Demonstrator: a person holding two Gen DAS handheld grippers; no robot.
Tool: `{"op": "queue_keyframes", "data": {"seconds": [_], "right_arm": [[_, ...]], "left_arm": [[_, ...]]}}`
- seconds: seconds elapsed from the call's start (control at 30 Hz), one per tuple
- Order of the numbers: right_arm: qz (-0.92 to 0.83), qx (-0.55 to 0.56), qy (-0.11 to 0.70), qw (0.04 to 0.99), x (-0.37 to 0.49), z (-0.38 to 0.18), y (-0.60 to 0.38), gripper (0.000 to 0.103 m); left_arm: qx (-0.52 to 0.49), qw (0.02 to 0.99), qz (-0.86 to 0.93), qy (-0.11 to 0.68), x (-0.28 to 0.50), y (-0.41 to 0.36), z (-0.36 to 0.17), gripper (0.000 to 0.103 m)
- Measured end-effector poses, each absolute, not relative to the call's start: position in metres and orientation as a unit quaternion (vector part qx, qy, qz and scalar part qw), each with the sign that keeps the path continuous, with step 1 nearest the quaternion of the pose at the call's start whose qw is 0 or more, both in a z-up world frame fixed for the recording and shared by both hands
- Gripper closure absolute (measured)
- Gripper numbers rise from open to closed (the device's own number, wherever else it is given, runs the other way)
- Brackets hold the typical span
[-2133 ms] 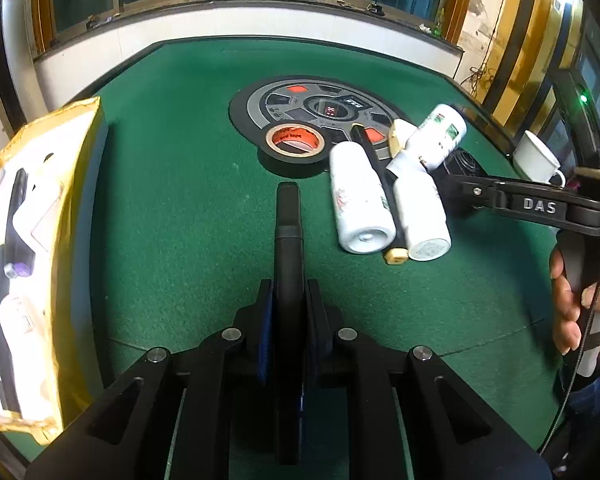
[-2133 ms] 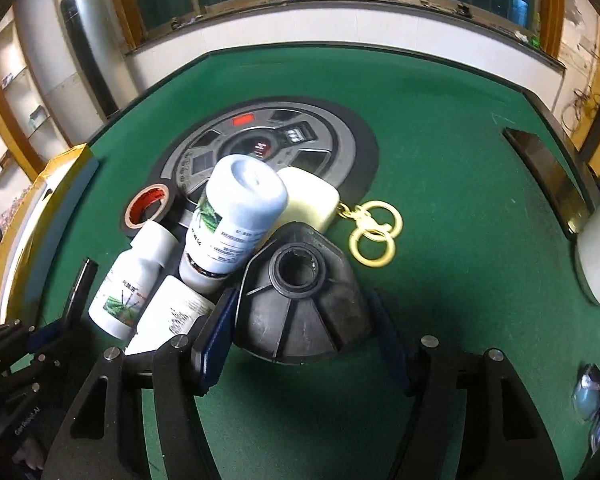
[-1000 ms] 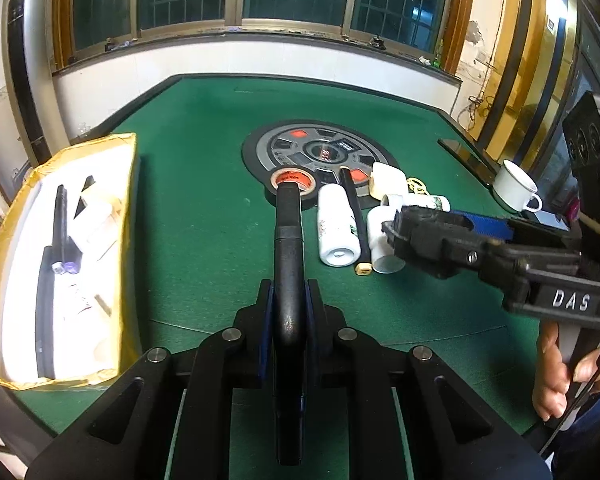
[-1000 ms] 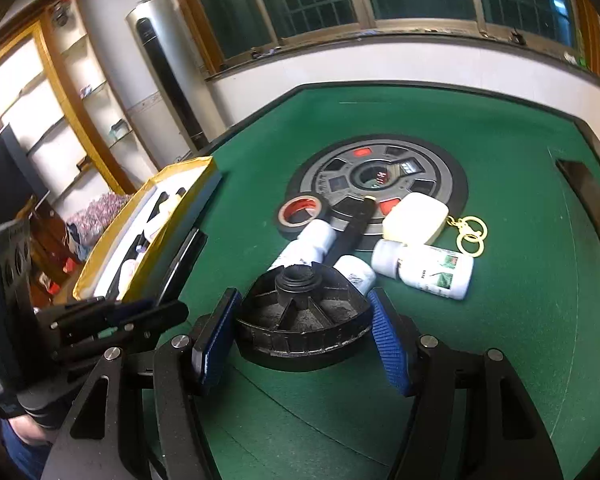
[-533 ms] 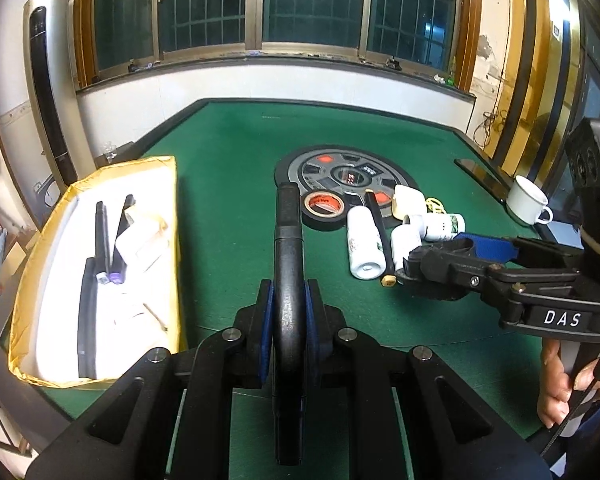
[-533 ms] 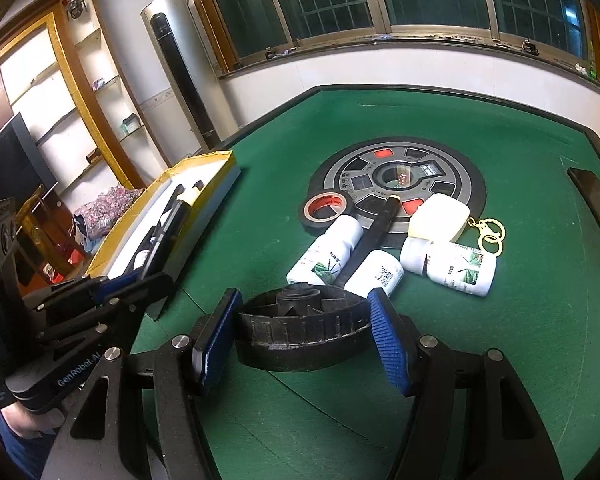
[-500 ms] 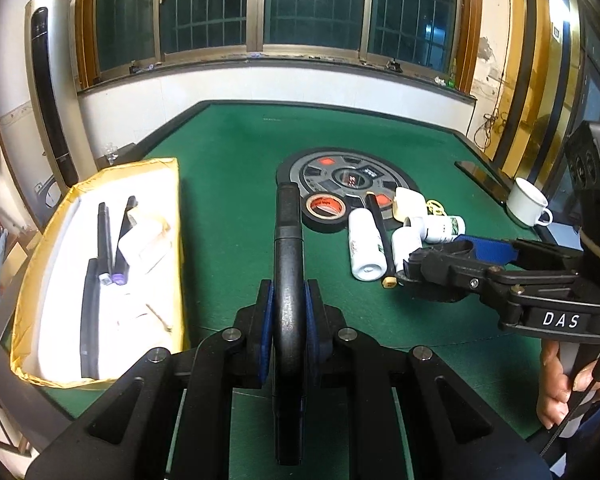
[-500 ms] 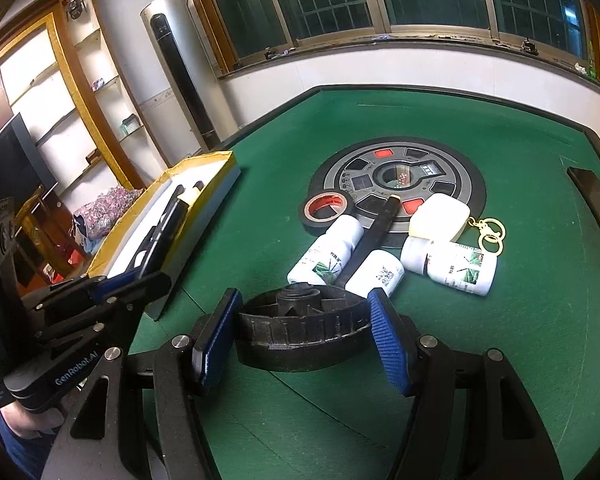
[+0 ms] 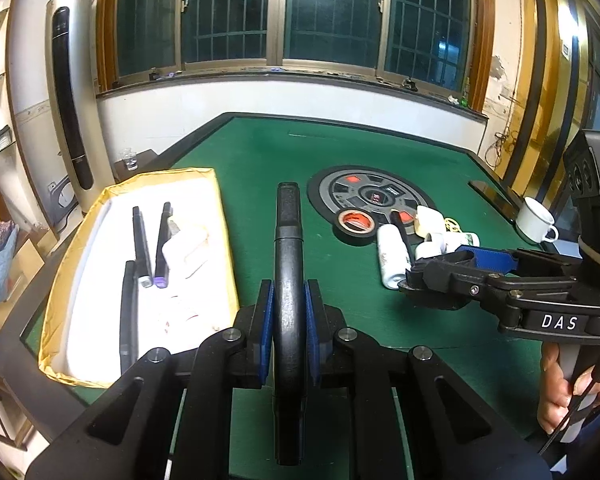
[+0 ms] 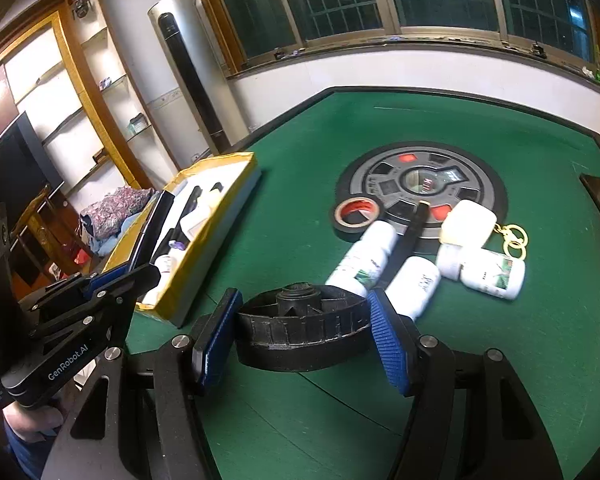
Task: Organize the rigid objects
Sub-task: 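Carry the marker and black base into the tray and open both tools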
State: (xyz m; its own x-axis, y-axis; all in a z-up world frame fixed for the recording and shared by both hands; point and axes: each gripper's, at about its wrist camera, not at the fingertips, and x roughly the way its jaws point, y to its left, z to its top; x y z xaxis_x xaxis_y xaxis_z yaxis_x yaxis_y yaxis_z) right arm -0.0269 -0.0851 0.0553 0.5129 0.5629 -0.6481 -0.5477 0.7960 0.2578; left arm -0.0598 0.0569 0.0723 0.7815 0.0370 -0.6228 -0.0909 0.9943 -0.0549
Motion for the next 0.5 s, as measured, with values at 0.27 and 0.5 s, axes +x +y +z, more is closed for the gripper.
{"op": "queue_keyframes", "data": {"seconds": [0.27, 0.5], "right_arm": [[0.334, -0.009, 0.371, 0.866, -0.027, 0.065, -0.055, 0.044], [0.352, -0.030, 0.369, 0.860, -0.027, 0.072, -0.018, 0.044]], "left_arm": [[-0.063, 0.942, 0.055, 0.325, -0.064, 0.085, 0.069, 0.091], [-0.085, 0.939, 0.080, 0.323, -0.068, 0.118, 0.063, 0.091]]}}
